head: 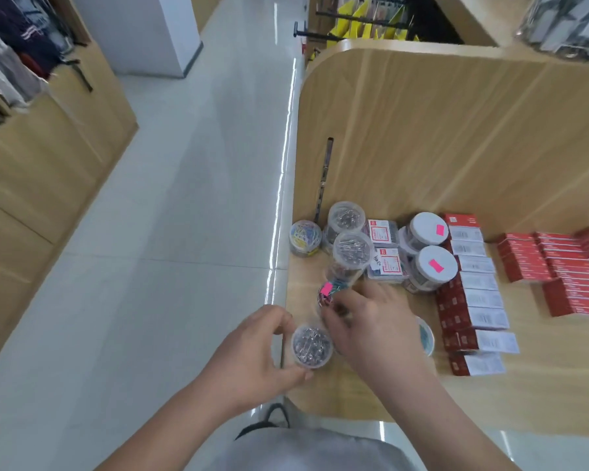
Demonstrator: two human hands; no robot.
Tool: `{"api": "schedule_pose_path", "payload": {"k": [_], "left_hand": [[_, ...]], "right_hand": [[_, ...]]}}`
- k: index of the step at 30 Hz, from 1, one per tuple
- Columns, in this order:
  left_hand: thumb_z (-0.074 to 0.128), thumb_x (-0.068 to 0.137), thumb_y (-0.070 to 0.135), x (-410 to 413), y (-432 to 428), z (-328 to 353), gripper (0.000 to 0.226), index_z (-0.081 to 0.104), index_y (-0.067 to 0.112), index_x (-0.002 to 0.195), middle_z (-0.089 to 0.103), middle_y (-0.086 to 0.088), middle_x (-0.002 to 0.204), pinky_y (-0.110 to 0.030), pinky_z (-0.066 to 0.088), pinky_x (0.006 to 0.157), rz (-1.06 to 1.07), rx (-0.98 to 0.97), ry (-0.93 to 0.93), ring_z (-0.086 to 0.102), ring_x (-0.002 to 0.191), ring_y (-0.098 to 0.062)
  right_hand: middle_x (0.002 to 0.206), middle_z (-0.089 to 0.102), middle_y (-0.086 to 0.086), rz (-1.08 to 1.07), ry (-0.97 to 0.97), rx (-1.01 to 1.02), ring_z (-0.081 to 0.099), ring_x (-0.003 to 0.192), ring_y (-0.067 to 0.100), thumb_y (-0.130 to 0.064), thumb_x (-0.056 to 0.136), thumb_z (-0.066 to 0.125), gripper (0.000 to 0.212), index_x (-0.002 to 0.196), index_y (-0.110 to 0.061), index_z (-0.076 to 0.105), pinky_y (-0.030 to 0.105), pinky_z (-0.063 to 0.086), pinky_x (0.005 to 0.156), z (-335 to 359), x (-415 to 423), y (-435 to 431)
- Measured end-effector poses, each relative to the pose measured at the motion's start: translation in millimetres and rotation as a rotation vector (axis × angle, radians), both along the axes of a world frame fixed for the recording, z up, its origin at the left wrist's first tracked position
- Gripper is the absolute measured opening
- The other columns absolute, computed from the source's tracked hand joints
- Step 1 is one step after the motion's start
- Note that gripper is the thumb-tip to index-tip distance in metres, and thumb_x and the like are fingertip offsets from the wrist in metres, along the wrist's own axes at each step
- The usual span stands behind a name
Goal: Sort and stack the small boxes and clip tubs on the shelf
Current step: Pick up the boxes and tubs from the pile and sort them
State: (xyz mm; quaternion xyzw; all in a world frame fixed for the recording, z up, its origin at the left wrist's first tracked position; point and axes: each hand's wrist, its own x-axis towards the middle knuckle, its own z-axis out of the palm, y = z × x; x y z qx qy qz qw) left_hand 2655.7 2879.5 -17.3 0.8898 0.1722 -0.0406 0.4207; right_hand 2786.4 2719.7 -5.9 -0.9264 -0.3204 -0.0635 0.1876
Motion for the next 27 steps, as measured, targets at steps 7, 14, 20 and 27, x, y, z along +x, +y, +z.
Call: {"api": "schedule_pose_path", "payload": {"k": [7, 14, 20, 27], "left_hand": [[0.076, 0.071, 0.048, -5, -31, -5, 0.051, 0.043, 0.05, 0.11, 0.058, 0.026, 0.108, -0.017, 0.047, 0.083, 0.104, 0.026, -0.1, 0.055, 0.106, 0.005], [0.083, 0.071, 0.045, -12, -18, -2, 0.051, 0.048, 0.047, 0.11, 0.06, 0.028, 0.111, -0.017, 0.047, 0.078, 0.257, -0.011, -0.194, 0.057, 0.105, 0.004], [0.089, 0.07, 0.041, 22, 28, 22, 0.056, 0.05, 0.045, 0.11, 0.06, 0.036, 0.109, -0.025, 0.055, 0.075, 0.45, -0.031, -0.307, 0.061, 0.102, 0.006], [0.086, 0.077, 0.037, 100, 53, 35, 0.055, 0.051, 0.035, 0.119, 0.061, 0.025, 0.11, -0.021, 0.053, 0.079, 0.309, -0.003, -0.3, 0.062, 0.1, 0.002]], "right_hand": [[0.064, 0.06, 0.003, -0.004, -0.023, -0.149, 0.059, 0.067, 0.032, -0.052, 0.067, 0.079, 0.033, 0.066, -0.021, 0.067, 0.036, 0.046, 0.059, -1, 5, 2], [0.058, 0.062, -0.002, -0.022, -0.073, -0.162, 0.06, 0.058, 0.028, -0.047, 0.058, 0.085, 0.036, 0.064, -0.023, 0.06, 0.027, 0.029, 0.05, 0, 5, 4], [0.065, 0.064, -0.004, 0.029, -0.116, -0.087, 0.061, 0.065, 0.024, -0.047, 0.065, 0.08, 0.028, 0.071, -0.026, 0.062, 0.03, 0.04, 0.05, 11, -9, 14], [0.072, 0.061, -0.007, 0.041, -0.066, -0.177, 0.063, 0.073, 0.022, -0.044, 0.07, 0.078, 0.026, 0.075, -0.026, 0.06, 0.029, 0.033, 0.044, -7, -11, 42]]}}
